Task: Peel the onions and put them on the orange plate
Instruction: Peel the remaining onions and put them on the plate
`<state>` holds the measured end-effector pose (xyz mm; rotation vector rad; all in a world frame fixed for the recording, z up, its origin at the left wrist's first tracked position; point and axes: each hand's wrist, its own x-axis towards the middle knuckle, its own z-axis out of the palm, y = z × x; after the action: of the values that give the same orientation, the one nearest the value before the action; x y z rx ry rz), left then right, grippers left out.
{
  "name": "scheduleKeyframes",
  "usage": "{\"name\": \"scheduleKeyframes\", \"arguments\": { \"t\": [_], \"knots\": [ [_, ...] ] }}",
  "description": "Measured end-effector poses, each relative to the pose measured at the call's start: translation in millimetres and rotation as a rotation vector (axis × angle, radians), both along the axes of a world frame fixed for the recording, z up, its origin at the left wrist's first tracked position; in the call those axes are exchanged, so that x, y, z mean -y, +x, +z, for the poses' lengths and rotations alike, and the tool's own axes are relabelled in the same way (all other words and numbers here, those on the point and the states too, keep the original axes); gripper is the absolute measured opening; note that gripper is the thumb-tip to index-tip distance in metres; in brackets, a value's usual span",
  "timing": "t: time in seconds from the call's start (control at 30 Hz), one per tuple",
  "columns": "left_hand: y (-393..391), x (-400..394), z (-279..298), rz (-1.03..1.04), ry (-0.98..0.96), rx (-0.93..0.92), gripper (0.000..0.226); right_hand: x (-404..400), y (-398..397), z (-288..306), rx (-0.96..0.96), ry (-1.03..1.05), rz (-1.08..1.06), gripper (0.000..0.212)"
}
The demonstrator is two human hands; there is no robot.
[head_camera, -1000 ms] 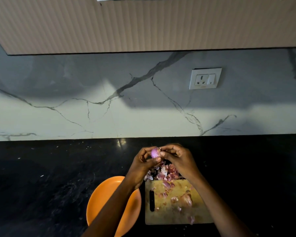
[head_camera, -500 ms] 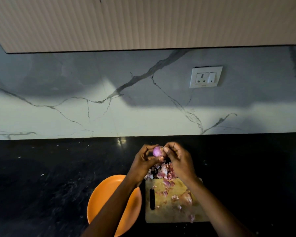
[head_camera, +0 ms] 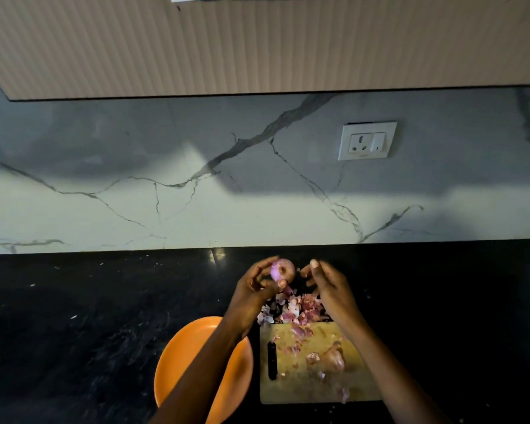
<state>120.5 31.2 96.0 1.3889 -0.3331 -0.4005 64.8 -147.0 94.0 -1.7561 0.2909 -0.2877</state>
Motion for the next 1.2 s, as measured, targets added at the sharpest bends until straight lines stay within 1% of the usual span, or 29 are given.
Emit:
{"name": "scheduleKeyframes", "arguments": {
  "t": [0.07, 0.17, 0.23, 0.37, 0.47, 0.53, 0.67, 0.77, 0.87, 0.97, 1.2],
  "knots": [
    [0.3, 1.5, -1.1, 0.041, -0.009, 0.011, 0.051, -4.4, -0.5, -2.4, -0.037, 0.063, 0.075, 0.035],
    [-0.8, 3.4, -2.1, 0.075, -0.005, 0.046, 0.054, -10.7, -0.6, -2.8, -0.046, 0.122, 0.168, 0.03],
    [-2.1, 4.6, -1.8, 0.076, 0.012, 0.075, 0.053, -12.7, -1.8, 2.1, -0.017, 0.141, 0.187, 0.028],
    [-1.3, 1.1, 3.1, 0.039, 0.033, 0.049, 0.046, -5.5, 0.8, 3.9, 0.029, 0.2, 0.192, 0.031],
    [0.1, -2.6, 6.7, -0.023, -0.012, -0.027, 0.04, 1.5, 1.9, 2.9, 0.027, 0.169, 0.195, 0.035],
    [0.7, -2.5, 7.5, -0.022, -0.007, -0.046, 0.038, 4.1, 1.9, 3.0, 0.045, 0.155, 0.199, 0.036],
    [0.8, -1.4, 8.0, 0.029, 0.087, 0.03, 0.035, 4.7, 3.5, 2.9, 0.072, 0.091, 0.22, 0.037],
    [0.0, -3.1, 10.0, 0.035, 0.113, 0.04, 0.042, 4.9, 4.4, 2.5, 0.08, 0.07, 0.237, 0.036],
    [0.3, -4.1, 9.4, 0.034, 0.147, 0.054, 0.043, 3.7, 5.1, 1.1, 0.093, 0.044, 0.246, 0.033],
    [0.1, -4.7, 7.5, 0.046, 0.179, 0.074, 0.038, 1.3, 6.2, 0.0, 0.096, 0.034, 0.246, 0.034],
    [-2.4, -8.3, 6.9, 0.039, 0.174, 0.118, 0.024, 2.7, 4.6, -2.3, 0.079, 0.035, 0.253, 0.031]
  ]
}}
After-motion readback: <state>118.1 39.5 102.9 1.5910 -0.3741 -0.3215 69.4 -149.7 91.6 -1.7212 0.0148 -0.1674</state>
